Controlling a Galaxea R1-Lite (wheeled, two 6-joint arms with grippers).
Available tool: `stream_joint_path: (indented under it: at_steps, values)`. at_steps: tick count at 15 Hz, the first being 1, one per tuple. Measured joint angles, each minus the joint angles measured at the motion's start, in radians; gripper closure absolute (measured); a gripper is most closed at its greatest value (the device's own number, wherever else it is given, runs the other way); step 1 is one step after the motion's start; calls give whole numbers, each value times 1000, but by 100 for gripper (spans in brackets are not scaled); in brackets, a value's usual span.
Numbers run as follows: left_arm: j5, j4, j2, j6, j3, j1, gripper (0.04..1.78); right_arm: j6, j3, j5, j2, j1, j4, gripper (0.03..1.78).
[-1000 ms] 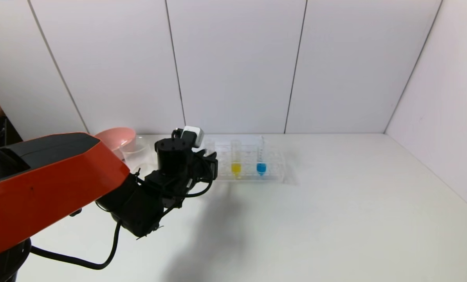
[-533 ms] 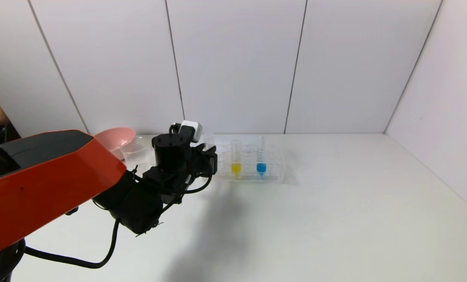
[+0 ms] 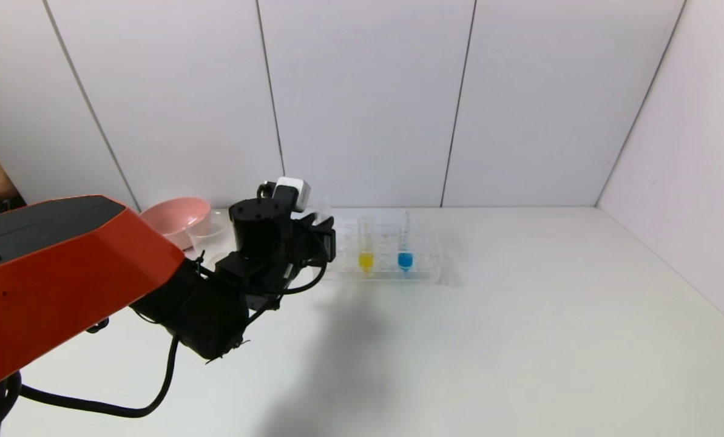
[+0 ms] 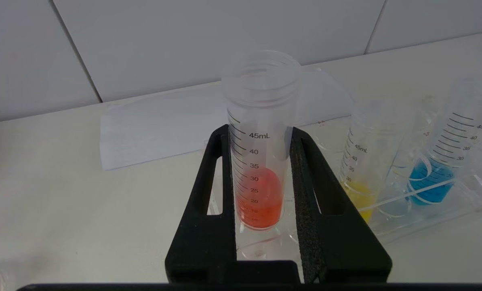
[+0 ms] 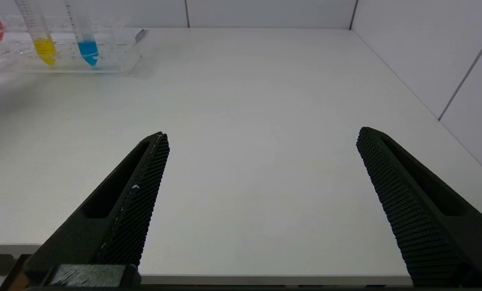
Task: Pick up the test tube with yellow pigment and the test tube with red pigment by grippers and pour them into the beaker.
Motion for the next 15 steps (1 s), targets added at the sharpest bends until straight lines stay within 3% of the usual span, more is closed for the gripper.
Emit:
stream_joint_path:
  at_steps: [15]
  values:
    - [6, 3, -60, 20, 0, -7, 139, 0, 0, 0, 0, 0, 0, 11]
